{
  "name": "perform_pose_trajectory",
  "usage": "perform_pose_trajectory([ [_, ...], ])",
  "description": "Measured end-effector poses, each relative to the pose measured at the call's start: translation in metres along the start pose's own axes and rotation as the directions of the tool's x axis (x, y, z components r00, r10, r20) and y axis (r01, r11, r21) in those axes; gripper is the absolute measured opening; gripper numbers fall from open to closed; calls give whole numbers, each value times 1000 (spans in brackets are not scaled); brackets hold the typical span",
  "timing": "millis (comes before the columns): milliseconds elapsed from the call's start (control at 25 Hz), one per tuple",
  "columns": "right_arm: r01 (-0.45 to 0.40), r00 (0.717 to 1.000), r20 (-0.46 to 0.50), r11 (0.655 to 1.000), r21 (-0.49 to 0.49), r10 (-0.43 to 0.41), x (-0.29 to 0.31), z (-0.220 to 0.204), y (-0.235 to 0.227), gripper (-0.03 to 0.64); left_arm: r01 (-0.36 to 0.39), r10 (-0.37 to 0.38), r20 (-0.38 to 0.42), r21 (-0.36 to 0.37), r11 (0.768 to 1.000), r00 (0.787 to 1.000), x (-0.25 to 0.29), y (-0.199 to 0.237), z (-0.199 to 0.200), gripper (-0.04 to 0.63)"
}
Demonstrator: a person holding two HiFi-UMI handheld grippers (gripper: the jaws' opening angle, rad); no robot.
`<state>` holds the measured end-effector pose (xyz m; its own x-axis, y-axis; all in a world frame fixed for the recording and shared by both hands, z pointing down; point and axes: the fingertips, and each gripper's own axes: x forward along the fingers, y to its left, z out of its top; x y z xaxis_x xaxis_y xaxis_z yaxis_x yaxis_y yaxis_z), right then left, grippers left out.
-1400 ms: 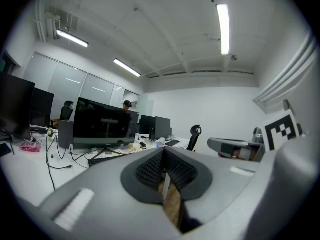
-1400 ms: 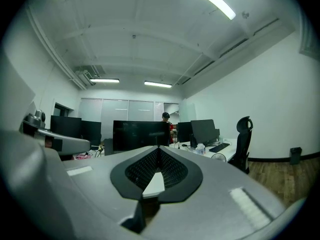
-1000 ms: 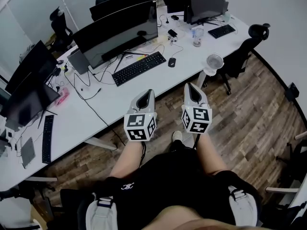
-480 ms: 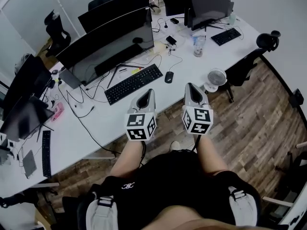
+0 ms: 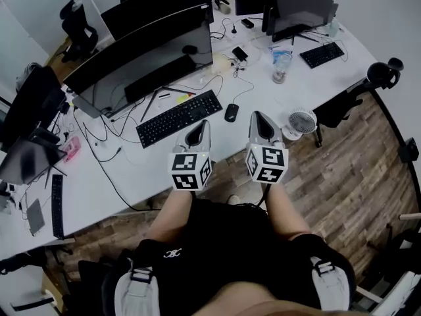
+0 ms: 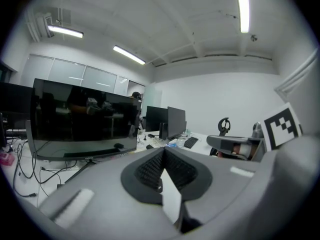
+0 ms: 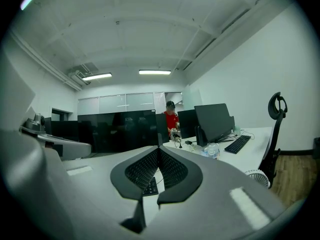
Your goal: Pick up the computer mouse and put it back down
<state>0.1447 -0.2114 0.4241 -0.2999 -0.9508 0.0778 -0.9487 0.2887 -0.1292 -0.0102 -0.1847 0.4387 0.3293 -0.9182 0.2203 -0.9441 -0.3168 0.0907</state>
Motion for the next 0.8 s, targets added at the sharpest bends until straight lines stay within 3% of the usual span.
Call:
perform_pose_trajectory([
  [680,44,994,-98,999,7,-43,93,-47,10,8,61,-60,-75,4,998,995,65,53,-9,54],
  [800,66,991,-116,998,15,-64,110,-58,10,68,67,-66,-80,10,998,995,74,66,-6,54],
])
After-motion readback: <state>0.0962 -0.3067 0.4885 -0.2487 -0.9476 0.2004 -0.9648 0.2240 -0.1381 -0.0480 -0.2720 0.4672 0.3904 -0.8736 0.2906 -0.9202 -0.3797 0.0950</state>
